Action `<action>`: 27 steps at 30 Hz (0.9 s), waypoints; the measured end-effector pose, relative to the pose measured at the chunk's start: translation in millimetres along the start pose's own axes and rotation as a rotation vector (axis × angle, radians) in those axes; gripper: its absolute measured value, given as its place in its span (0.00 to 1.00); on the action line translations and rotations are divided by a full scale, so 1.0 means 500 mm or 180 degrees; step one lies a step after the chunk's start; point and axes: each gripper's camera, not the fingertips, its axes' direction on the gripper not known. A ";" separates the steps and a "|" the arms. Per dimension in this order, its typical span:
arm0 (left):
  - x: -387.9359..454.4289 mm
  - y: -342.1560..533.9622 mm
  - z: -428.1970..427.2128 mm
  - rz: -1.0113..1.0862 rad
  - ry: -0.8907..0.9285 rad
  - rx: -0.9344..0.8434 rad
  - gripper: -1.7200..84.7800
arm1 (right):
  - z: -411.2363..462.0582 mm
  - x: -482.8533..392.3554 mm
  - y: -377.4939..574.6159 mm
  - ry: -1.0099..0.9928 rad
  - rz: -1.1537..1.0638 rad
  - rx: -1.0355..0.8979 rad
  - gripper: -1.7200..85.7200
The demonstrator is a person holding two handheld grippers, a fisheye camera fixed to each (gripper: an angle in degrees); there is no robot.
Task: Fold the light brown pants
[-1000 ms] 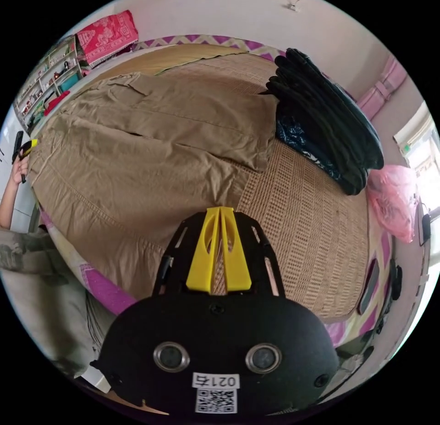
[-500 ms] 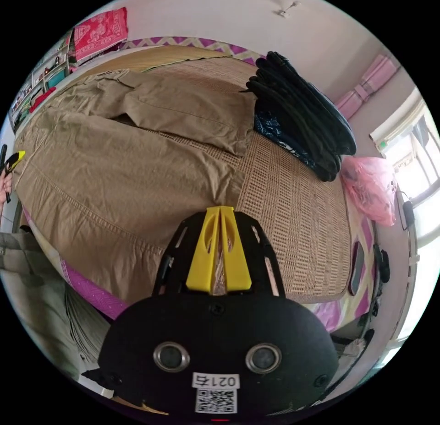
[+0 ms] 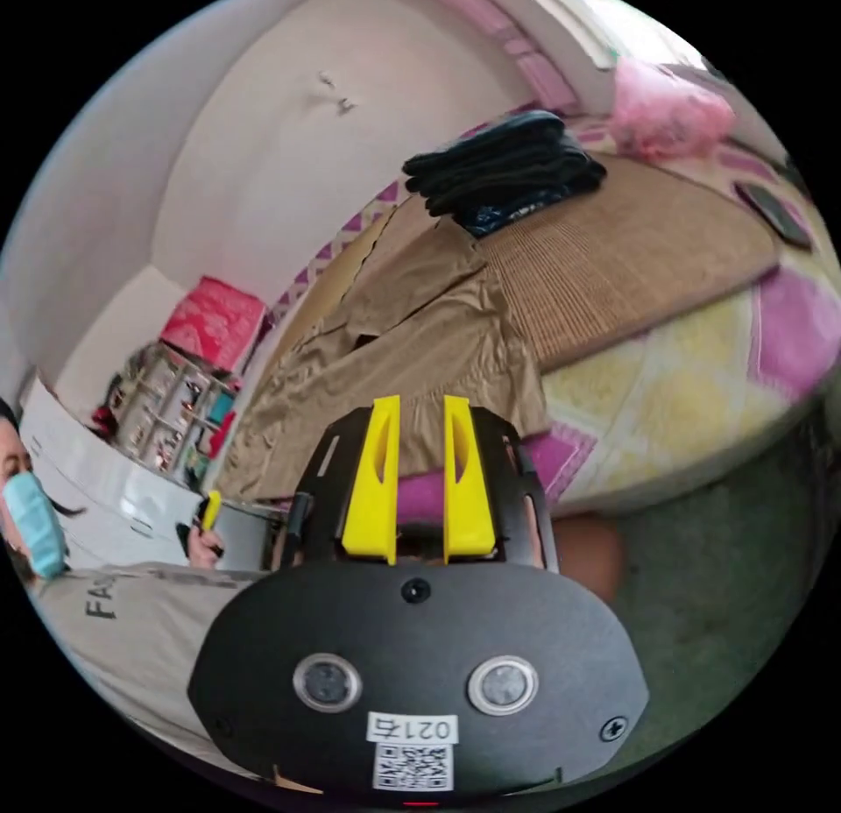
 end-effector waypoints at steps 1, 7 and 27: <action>-0.010 -0.002 -0.009 -0.0079 0.0005 0.0018 0.09 | -0.005 0.013 0.021 -0.0029 0.0124 0.0039 0.11; -0.060 -0.012 -0.019 -0.0216 -0.0093 -0.0051 0.13 | -0.029 0.159 0.207 -0.0449 0.1263 0.0359 0.14; -0.152 -0.093 0.060 -0.0286 -0.0277 -0.0081 0.11 | 0.118 0.284 0.393 -0.0780 0.1435 0.0412 0.10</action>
